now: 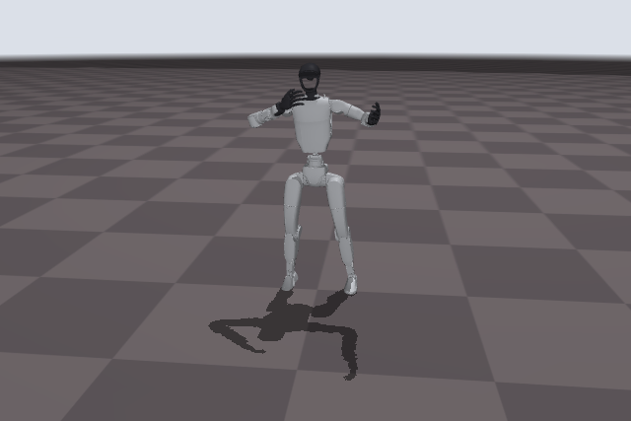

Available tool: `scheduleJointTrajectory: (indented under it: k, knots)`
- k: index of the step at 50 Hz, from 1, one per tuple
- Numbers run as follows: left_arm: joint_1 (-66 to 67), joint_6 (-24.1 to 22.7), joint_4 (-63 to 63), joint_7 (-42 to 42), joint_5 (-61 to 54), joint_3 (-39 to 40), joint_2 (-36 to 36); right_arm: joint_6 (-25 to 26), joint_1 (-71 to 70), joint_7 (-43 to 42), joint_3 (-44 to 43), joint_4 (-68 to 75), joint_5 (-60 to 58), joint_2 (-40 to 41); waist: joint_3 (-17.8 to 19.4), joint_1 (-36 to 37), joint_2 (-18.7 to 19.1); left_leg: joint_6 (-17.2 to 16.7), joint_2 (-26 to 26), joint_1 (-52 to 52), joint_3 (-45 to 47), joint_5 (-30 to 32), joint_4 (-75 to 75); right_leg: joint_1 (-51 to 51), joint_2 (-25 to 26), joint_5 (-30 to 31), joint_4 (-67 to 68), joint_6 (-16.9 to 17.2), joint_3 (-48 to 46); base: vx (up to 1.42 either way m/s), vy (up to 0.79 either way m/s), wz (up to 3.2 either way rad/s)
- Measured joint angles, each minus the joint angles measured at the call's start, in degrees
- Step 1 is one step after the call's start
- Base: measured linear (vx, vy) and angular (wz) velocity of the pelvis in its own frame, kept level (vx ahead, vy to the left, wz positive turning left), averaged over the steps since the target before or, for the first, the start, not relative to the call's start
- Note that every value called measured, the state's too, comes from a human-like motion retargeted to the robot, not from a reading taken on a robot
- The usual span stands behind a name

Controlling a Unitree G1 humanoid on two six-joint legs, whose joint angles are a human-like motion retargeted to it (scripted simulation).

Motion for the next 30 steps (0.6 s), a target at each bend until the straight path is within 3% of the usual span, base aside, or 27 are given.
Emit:
scheduleJointTrajectory:
  k: [4, 7, 11, 15, 17, 20, 22, 25, 28, 30]
  knots:
    - [-0.6, 1.0, 14.6, 9.6, -3.7, 2.7, -3.1, -0.2, -11.5, 0.7, 9.9, -9.6, -9.5, 1.3, 0.1, -1.0, 0.6, 0.9, -0.6, 0.1, 0.1, 0.4, -0.2, 0.0, -0.7, 0.0, -0.1, 0.0, 0.1, 0.00, 0.00, 0.00]
    - [0.3, 1.0, 13.4, 10.7, -2.2, 3.9, -3.3, -0.3, -14.1, -1.8, 10.2, -8.1, -19.4, -0.3, 0.5, -1.5, 1.0, 1.0, -0.6, 0.2, 0.0, 0.5, -0.2, 0.1, -0.6, 0.0, -0.1, 0.0, 0.1, 0.00, 0.00, 0.00]
    - [3.5, 0.1, -4.6, 3.4, -3.7, 1.6, -1.5, 0.3, -7.7, -7.1, 4.0, 4.5, -26.9, -4.1, 0.9, -0.9, 1.0, 0.5, -0.2, 0.5, 0.0, 0.4, -0.4, 0.2, -0.1, -0.1, 0.2, 0.0, 0.0, 0.00, 0.00, 0.00]
    - [2.0, 0.0, -29.1, -10.1, -8.8, -5.7, 2.5, 2.0, -0.9, -8.7, -1.8, 24.8, -27.9, -4.8, 0.7, 0.2, 0.1, -0.4, 0.6, 0.7, 0.2, 0.1, -0.4, 0.2, 0.7, 0.1, 0.3, 0.0, 0.1, 0.00, 0.00, 0.00]
    - [-2.1, 0.7, -40.3, -17.8, -5.2, -10.8, 5.0, 4.2, -0.8, -8.2, -2.3, 36.3, -29.3, -4.8, 0.6, 0.7, -0.3, -1.1, 1.1, 0.7, 0.4, -0.1, -0.4, 0.2, 1.2, 0.2, 0.3, 0.0, 0.2, 0.00, 0.00, 0.00]
    - [-8.6, -0.1, -55.5, -22.3, -2.0, -17.9, 6.0, 9.0, -2.1, -9.9, -1.8, 50.1, -32.1, -4.5, 0.5, 1.1, -0.6, -1.5, 1.4, 0.8, 0.7, -0.2, -0.4, 0.1, 1.5, 0.5, 0.2, 0.0, 0.5, 0.00, 0.00, 0.00]
    - [-12.5, -1.4, -60.5, -21.5, 2.7, -20.5, 6.3, 7.1, -1.6, -13.3, -3.4, 53.8, -21.0, -2.2, 0.7, 1.3, -0.9, -1.8, 1.6, 0.8, 0.7, -0.2, -0.4, 0.1, 1.7, 0.6, 0.2, 0.0, 0.6, 0.00, 0.00, 0.00]
    - [-12.7, -4.2, -58.7, -16.9, 11.8, -18.6, 8.3, 3.4, 1.4, -11.8, -7.5, 51.9, -7.6, -0.5, 0.7, 1.8, -1.1, -2.1, 1.8, 0.6, 0.8, -0.3, 0.0, 0.1, 2.0, 0.9, 0.0, 0.0, 0.7, 0.00, 0.00, 0.00]
    - [-9.5, -5.2, -46.6, -9.9, 19.8, -14.8, 10.7, 2.6, 3.9, -7.6, -9.6, 42.7, -10.0, -2.7, 0.7, 2.2, -1.3, -1.7, 1.7, 0.4, 0.7, -0.1, 0.1, 0.0, 1.8, 0.9, 0.0, 0.0, 0.7, 0.00, 0.00, 0.00]
    - [-7.2, -4.7, -35.9, -4.8, 21.2, -13.0, 10.5, -0.1, 4.2, -10.0, -8.3, 32.5, -5.8, -2.3, 0.7, 2.0, -1.2, -1.5, 1.6, 0.3, 0.6, 0.0, 0.1, -0.1, 1.8, 0.9, 0.0, 0.0, 0.6, 0.00, 0.00, 0.00]
